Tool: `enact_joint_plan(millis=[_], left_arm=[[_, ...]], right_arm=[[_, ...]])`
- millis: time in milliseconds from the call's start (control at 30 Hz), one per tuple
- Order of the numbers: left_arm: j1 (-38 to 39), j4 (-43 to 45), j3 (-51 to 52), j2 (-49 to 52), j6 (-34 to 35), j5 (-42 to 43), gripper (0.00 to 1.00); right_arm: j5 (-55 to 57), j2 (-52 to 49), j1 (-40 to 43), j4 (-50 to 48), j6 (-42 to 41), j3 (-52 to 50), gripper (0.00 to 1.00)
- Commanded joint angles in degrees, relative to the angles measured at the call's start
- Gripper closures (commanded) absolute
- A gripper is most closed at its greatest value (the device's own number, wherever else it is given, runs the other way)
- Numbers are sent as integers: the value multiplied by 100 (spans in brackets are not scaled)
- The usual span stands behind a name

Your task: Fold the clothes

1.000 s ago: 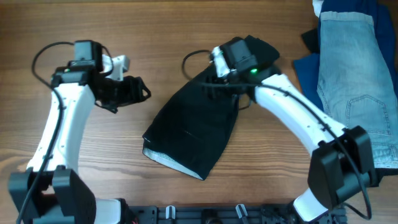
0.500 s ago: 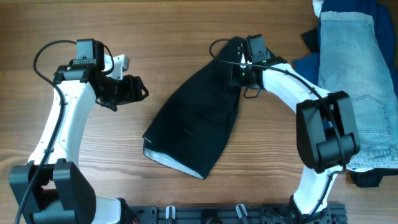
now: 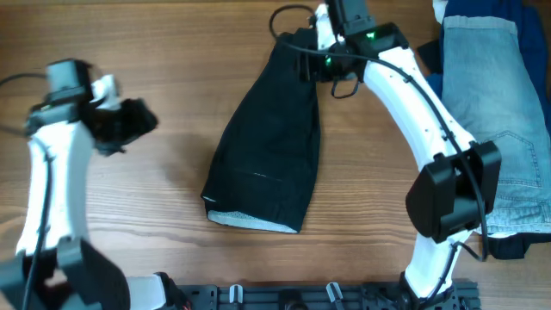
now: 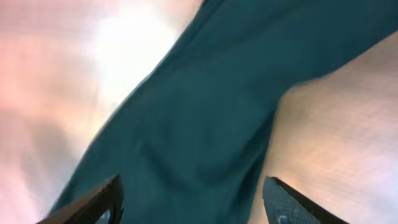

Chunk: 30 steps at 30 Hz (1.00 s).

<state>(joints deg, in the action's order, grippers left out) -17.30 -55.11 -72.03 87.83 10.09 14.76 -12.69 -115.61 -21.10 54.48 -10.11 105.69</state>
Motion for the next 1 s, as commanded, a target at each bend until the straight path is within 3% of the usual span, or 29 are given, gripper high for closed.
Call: enact_joint_plan(millis=[0,133,333,533,700,967], left_arm=[[-1163,-94,-160,-629,586,-22,18],[-2009,-219,-146,-621,605,249,16],[-2037,-249,-144,-608,603,256,14],[-2037,-304,-142,-608,601,254,13],[-2037,-304,-138,-586,577,254,12],[-2037,-297,-136,-450,546,251,12]], right_arm=[[-278,96,-1027,422,245,20,28],[868,-109,-2448,192,74,-98,23],[2118,-1014,-3738,92,953,-98,20],[2404,-1482,-3980,352,1161,-94,14],[1624,-1469,-4044,629,1478,433,14],[2096,-1469,-4334,439,1768,442,12]])
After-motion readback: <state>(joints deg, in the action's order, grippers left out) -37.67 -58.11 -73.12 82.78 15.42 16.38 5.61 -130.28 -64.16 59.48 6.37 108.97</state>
